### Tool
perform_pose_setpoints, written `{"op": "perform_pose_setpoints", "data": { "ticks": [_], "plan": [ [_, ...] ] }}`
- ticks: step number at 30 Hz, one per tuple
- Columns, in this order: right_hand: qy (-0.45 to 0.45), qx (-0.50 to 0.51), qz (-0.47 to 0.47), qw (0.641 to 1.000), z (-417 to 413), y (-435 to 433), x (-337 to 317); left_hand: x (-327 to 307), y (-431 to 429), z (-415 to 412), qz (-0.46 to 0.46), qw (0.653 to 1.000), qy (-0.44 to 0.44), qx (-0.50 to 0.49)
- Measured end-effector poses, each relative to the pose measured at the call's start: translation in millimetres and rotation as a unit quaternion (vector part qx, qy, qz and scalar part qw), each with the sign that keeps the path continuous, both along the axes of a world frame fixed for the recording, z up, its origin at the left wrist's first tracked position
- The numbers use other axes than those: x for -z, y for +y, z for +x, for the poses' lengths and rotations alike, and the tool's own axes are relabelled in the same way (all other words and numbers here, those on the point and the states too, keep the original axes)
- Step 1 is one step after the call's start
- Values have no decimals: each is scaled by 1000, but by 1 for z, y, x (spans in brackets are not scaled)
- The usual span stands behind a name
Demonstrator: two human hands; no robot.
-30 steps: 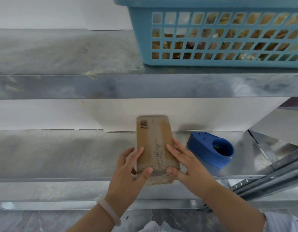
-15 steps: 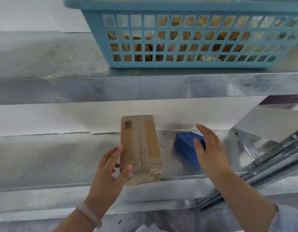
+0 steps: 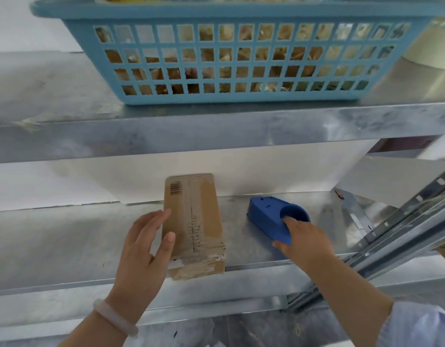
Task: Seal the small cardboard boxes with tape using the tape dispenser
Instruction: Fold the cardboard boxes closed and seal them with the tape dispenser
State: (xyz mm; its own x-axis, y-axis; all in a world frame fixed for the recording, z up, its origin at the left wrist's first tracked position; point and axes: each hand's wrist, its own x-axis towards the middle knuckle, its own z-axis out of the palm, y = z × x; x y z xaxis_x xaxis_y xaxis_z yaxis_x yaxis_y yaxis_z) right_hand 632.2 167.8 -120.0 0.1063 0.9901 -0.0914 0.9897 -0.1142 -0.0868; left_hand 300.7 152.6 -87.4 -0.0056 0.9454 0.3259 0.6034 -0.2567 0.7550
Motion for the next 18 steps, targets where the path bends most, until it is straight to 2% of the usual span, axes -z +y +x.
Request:
{"op": "perform_pose_setpoints", "data": {
  "ticks": [4,8,9,11,12,13,16,18],
  "plan": [
    [-85,11,-4,996,-3,9,-1,2,-6,4,0,1000,3,11],
    [-81,25,-29,996,-1,10,1,-1,-9,5,7,999,31,23],
    [-47,35,-34,998,1,7,-1,-3,-9,4,14,999,40,27],
    [148,94,-25,984,2,1,-11,-9,-8,3,29,998,54,30],
    [279,126,-3,952,3,-3,-18,-12,-7,4,36,997,59,31],
    [401,155,18,903,3,-8,-26,-16,-6,5,44,997,63,32],
    [693,180,8,698,-1,-22,-44,-29,-3,16,62,995,61,43],
    [810,174,-15,561,-8,-32,-53,-37,-4,27,60,994,42,75]
  ]
}}
